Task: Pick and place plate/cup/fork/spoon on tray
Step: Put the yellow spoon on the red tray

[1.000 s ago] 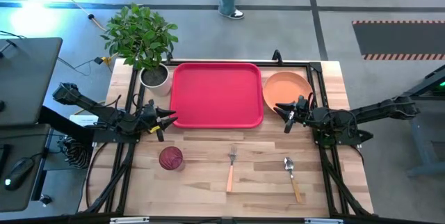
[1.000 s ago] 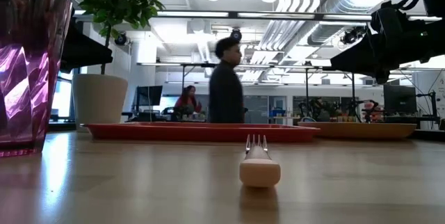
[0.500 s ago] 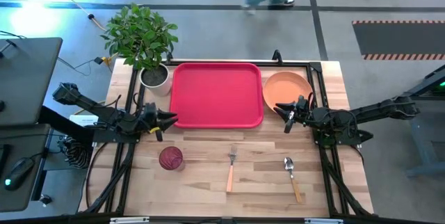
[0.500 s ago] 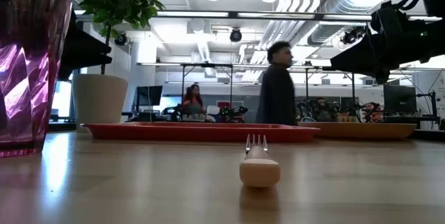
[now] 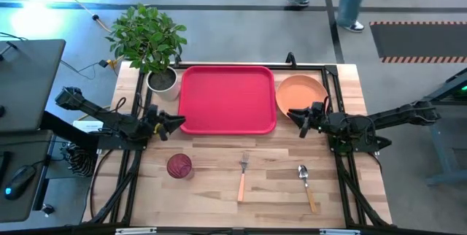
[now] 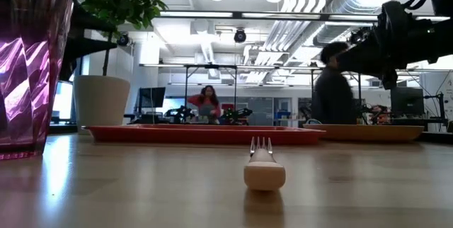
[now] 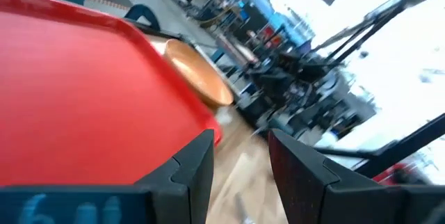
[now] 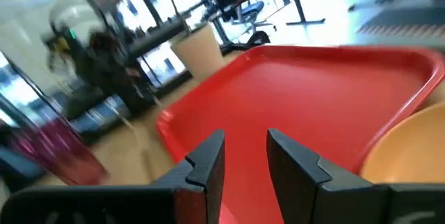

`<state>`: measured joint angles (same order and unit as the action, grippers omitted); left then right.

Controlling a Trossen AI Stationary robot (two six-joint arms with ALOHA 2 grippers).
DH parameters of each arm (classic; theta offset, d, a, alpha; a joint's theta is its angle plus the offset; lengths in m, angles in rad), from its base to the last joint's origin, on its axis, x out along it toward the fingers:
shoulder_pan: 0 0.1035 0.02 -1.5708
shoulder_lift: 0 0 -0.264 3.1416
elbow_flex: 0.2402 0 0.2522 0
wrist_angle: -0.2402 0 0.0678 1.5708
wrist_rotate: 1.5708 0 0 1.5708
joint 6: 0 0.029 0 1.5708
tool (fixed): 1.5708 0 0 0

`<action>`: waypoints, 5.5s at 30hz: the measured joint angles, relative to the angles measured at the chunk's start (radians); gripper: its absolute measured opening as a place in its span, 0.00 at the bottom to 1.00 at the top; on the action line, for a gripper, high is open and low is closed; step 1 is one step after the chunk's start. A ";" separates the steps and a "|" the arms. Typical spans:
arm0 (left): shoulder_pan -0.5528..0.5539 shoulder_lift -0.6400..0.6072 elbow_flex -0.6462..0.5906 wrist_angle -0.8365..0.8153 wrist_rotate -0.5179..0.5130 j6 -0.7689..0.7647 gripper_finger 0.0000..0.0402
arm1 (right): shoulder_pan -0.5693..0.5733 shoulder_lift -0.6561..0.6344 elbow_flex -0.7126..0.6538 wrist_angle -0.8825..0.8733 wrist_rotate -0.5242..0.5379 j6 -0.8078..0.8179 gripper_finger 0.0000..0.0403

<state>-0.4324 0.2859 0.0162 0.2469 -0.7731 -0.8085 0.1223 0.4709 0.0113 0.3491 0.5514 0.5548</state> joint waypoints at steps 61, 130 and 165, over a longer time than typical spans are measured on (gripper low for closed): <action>0.000 0.000 0.002 0.266 -0.053 0.290 0.32 | 0.404 0.610 0.813 -1.125 -0.598 1.301 0.25; 0.000 0.000 0.003 0.267 -0.132 0.289 0.32 | 0.688 1.162 0.815 -0.989 -0.715 1.644 0.03; 0.000 0.000 0.003 0.244 0.031 0.381 0.32 | 0.303 0.894 0.811 -0.860 0.043 1.445 0.03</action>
<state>-0.4324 0.2855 0.0189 0.4909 -0.7420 -0.4272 0.4253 1.3651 0.8227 -0.5105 0.5946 2.0003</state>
